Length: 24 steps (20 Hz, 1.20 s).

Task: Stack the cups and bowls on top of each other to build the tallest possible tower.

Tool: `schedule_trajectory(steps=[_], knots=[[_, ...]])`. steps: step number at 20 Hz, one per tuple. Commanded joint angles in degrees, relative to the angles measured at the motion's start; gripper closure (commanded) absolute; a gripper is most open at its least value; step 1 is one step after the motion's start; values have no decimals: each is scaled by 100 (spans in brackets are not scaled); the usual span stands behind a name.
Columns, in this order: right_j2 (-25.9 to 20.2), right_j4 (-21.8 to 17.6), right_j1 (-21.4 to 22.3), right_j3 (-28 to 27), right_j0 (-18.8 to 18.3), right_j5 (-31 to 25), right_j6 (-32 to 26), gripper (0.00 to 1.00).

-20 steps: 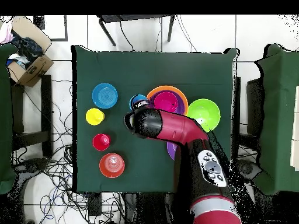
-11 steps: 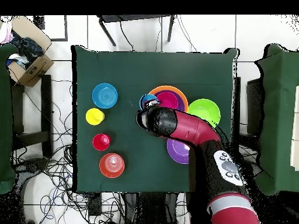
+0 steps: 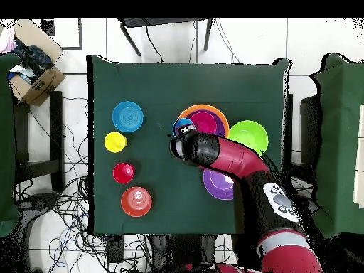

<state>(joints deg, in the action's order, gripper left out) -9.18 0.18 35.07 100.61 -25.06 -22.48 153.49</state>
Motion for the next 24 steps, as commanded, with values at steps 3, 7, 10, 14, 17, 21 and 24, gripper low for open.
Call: schedule_trajectory(steps=[3,7,10,14,17,21,24], knots=[[-487,-524,-250,-539,-132,-326,-849,100],[-532,-544,-234,-531,-221,-377,-852,100],[-572,-573,-278,-549,-264,-367,-866,100],[-540,-633,-370,-615,-287,-350,-872,100],[-530,-687,-382,-621,-309,-356,-872,100],[-518,-783,-513,-613,-332,-243,-844,100],[-512,-854,-748,-665,-340,-66,-797,100]])
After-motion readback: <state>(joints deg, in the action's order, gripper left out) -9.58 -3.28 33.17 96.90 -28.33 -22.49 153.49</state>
